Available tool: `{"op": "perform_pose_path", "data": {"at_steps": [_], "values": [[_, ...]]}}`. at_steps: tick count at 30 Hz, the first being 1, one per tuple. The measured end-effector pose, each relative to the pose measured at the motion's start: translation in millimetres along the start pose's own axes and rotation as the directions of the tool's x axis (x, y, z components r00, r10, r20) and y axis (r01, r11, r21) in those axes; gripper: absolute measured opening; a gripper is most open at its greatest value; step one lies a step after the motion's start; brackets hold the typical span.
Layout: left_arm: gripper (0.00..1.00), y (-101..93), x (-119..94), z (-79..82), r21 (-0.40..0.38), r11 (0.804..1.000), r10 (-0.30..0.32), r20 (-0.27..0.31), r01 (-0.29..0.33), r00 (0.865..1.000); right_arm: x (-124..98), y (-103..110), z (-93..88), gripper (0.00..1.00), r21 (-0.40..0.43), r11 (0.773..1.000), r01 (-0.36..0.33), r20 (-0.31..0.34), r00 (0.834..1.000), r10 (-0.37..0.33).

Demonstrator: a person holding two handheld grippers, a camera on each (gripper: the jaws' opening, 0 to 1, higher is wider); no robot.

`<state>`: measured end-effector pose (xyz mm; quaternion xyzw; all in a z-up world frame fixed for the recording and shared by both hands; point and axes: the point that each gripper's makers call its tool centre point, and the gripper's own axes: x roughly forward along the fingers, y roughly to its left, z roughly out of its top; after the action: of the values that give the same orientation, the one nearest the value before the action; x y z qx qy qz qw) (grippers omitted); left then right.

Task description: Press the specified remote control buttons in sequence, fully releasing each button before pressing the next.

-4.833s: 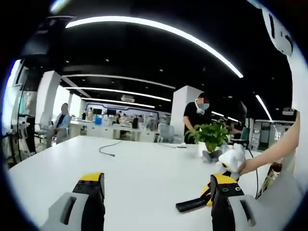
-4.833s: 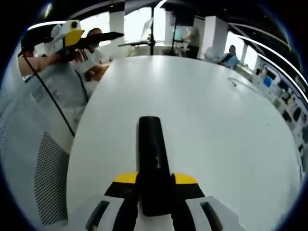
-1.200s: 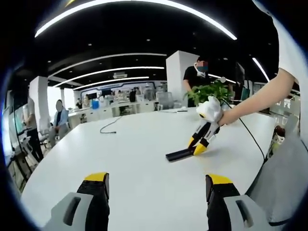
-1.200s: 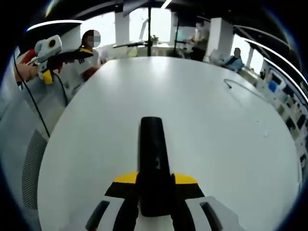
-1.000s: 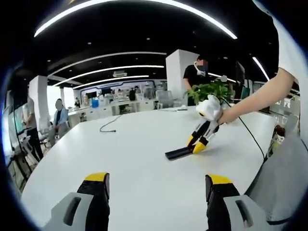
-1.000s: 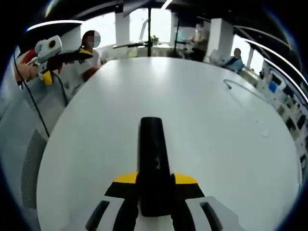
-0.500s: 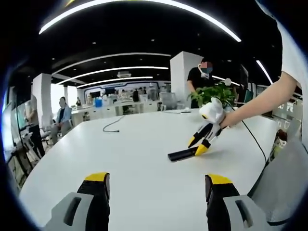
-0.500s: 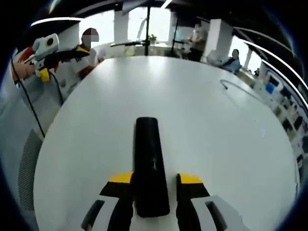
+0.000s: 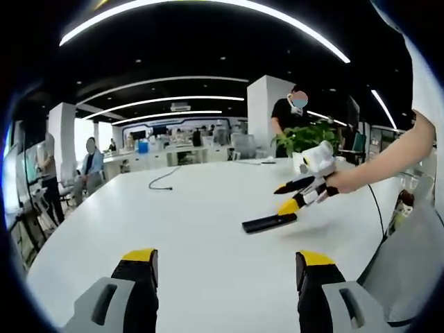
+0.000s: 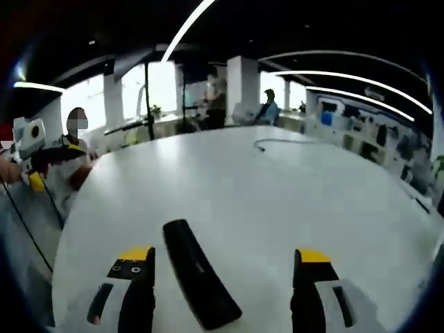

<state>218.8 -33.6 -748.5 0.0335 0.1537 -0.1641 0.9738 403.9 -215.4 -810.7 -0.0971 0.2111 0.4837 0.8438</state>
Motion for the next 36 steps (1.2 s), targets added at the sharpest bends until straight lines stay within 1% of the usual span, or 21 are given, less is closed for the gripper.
{"op": "perform_pose_path", "data": {"at_steps": [5, 8, 12, 14, 17, 22, 26, 28, 31, 33, 36], "values": [[0.85, 0.3, -0.3, 0.2, -0.003, 1.0, 0.002, 0.001, -0.002, 1.0, -8.9, 3.7, 7.8, 0.88, 0.03, 0.999, 0.025, 0.048, 0.999, -0.026], [0.85, -0.1, -0.4, 0.4, -0.003, 1.0, 0.0, 0.002, 0.0, 1.0, -13.5, 7.9, 13.4, 0.91, 0.092, 0.995, 0.025, 0.088, 0.996, -0.033], [0.85, -0.3, -0.5, 0.3, -0.004, 1.0, -0.001, 0.001, 0.001, 1.0, -19.1, 10.7, 16.7, 0.98, 0.12, 0.992, 0.038, 0.098, 0.994, -0.05], [0.85, -0.3, -0.5, 0.4, -0.005, 1.0, -0.001, 0.001, 0.001, 1.0, -23.3, 11.0, 19.9, 0.99, 0.129, 0.991, 0.046, 0.112, 0.992, -0.061], [0.85, -0.4, -0.7, 0.5, -0.006, 1.0, -0.003, 0.002, 0.003, 1.0, -27.9, 12.3, 25.5, 0.99, 0.16, 0.986, 0.039, 0.139, 0.988, -0.062], [0.85, -0.4, -0.9, 1.1, -0.003, 1.0, -0.005, 0.006, 0.005, 1.0, -35.7, 14.3, 29.0, 0.99, 0.143, 0.988, 0.058, 0.143, 0.987, -0.078], [0.86, -1.3, -0.8, 2.2, -0.007, 1.0, -0.009, 0.012, 0.009, 1.0, -43.7, 20.2, 31.6, 0.99, 0.141, 0.988, 0.062, 0.145, 0.986, -0.083], [0.86, -1.2, -1.2, 3.0, -0.008, 1.0, -0.009, 0.017, 0.009, 1.0, -49.7, 21.8, 34.4, 0.99, 0.101, 0.991, 0.087, 0.155, 0.983, -0.102], [0.86, -1.5, -1.5, 4.2, -0.012, 1.0, -0.01, 0.025, 0.01, 1.0, -55.8, 27.1, 32.8, 0.99, 0.078, 0.992, 0.099, 0.143, 0.984, -0.11], [0.86, -2.1, -1.6, 4.9, -0.009, 1.0, -0.013, 0.028, 0.013, 1.0, -60.8, 30.0, 32.6, 0.99, 0.062, 0.992, 0.111, 0.147, 0.982, -0.119], [0.85, -3.6, -1.4, 4.5, -0.004, 1.0, -0.021, 0.026, 0.021, 0.999, -68.4, 35.5, 34.3, 0.99, 0.059, 0.991, 0.118, 0.151, 0.981, -0.126]]}}
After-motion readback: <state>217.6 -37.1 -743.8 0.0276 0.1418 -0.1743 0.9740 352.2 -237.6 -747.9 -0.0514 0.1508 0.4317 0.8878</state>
